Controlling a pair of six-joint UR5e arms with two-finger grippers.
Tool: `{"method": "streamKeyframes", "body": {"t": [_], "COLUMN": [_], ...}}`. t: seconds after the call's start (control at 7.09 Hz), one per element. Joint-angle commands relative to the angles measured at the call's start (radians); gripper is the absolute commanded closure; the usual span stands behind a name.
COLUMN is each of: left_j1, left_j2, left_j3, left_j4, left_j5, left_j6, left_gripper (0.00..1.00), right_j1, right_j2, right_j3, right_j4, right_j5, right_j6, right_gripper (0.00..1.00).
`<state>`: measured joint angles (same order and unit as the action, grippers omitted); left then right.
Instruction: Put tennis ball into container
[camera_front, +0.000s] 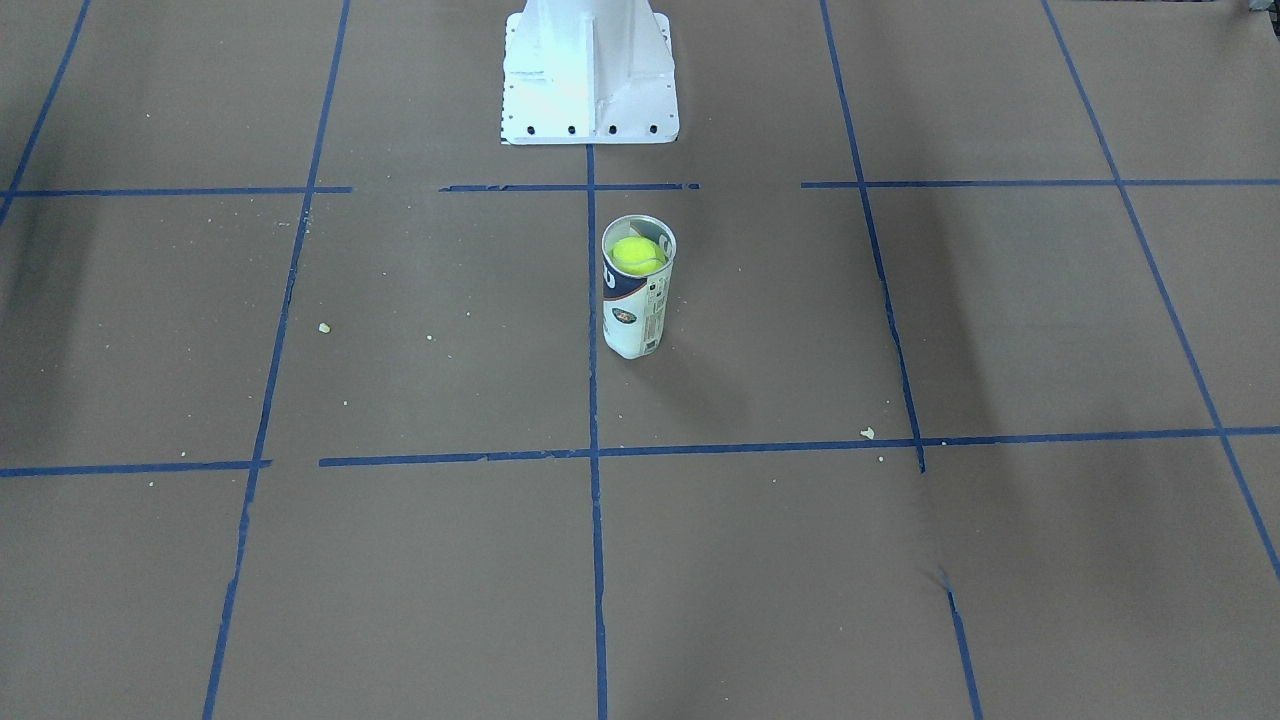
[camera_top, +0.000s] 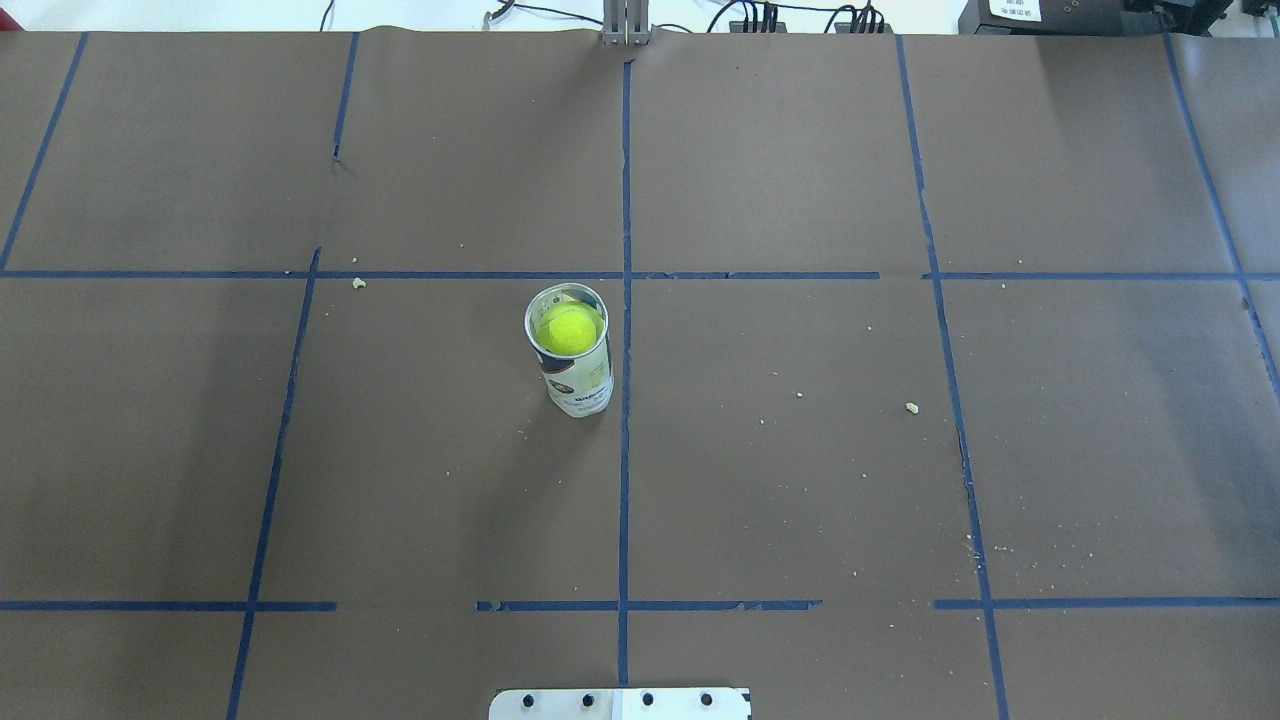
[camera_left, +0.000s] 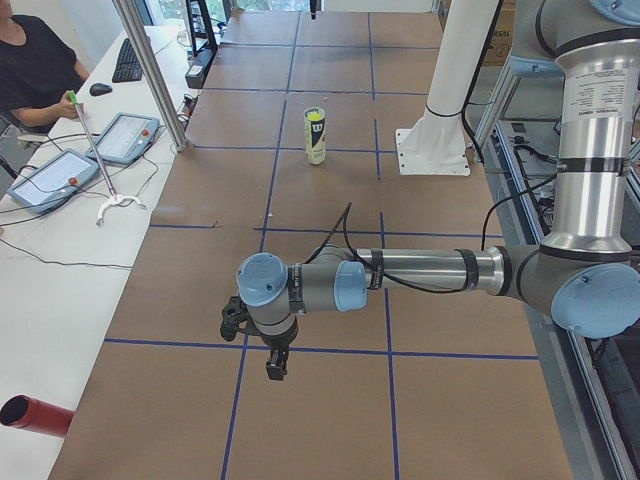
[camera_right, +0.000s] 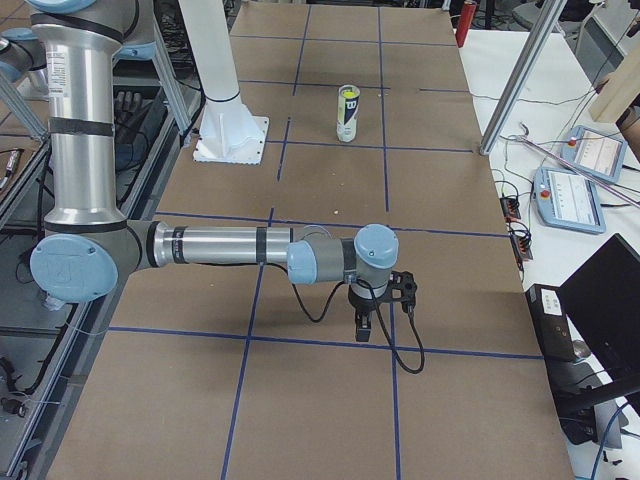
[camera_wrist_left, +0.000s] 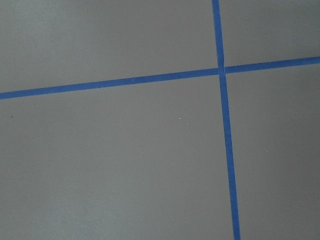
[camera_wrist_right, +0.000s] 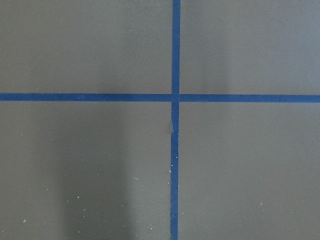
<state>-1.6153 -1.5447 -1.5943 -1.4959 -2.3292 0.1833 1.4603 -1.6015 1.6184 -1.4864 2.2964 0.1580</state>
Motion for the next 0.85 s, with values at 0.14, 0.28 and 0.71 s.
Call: {"method": "streamKeyframes", "body": {"t": [0.14, 0.28, 0.71], "left_j1": [0.000, 0.000, 0.000], "left_j2": [0.000, -0.002, -0.011], "left_j3": [-0.003, -0.003, -0.001], "left_j4": [0.000, 0.000, 0.000], "left_j5": [-0.002, -0.002, -0.002], "left_j6": [0.001, 0.001, 0.001], "left_gripper": [0.00, 0.00, 0.00], "right_j1": [0.000, 0.000, 0.000], "right_j2": [0.000, 0.000, 0.000], "right_j3": [0.000, 0.000, 0.000], "right_j4": [0.000, 0.000, 0.000], "right_j5": [0.000, 0.000, 0.000], "right_j6": [0.000, 0.000, 0.000], "right_gripper": [0.00, 0.00, 0.00]}}
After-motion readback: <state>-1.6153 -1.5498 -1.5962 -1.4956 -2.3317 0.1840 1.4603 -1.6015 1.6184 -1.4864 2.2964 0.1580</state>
